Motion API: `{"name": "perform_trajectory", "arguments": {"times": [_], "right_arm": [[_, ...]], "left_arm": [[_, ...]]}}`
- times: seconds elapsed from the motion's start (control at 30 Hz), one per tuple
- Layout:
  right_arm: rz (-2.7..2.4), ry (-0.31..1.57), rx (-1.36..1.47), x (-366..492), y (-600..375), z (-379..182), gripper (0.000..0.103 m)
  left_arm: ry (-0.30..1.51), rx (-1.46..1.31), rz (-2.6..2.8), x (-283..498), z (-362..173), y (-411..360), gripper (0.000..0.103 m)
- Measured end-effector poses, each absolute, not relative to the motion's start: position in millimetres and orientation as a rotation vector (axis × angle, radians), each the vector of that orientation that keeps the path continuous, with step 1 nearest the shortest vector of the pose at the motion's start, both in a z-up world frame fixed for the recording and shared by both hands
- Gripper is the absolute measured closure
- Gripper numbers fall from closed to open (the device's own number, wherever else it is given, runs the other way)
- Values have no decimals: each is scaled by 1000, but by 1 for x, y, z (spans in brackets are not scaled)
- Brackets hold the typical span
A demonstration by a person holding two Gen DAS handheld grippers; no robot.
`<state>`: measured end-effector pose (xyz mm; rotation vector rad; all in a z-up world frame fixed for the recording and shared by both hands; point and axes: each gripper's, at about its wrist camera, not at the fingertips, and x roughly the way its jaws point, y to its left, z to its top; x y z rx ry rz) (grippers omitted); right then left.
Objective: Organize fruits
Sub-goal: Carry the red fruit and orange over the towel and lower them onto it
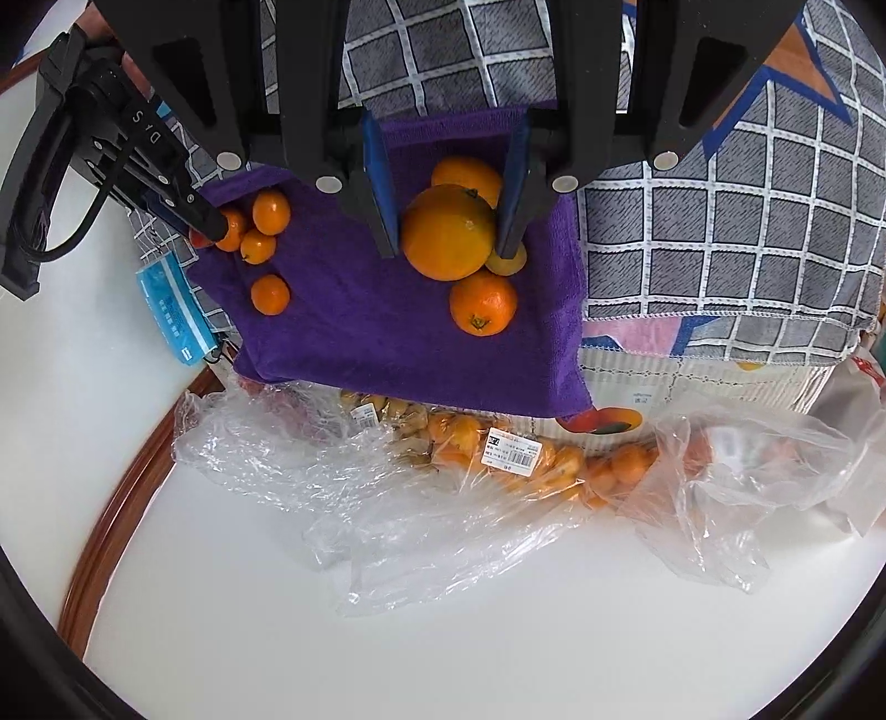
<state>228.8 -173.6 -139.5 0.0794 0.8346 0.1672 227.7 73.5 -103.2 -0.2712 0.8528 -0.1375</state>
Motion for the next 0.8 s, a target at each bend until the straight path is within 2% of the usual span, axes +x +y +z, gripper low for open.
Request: {"name": "perform_trajectory", "arguments": {"times": [0.57, 0.8], "right_arm": [[193, 875, 72, 249, -165, -168, 79], [190, 866, 53, 251, -164, -169, 79]], "left_arm": [[896, -279, -140, 254, -131, 68, 70], [907, -361, -180, 254, -139, 83, 70]]}}
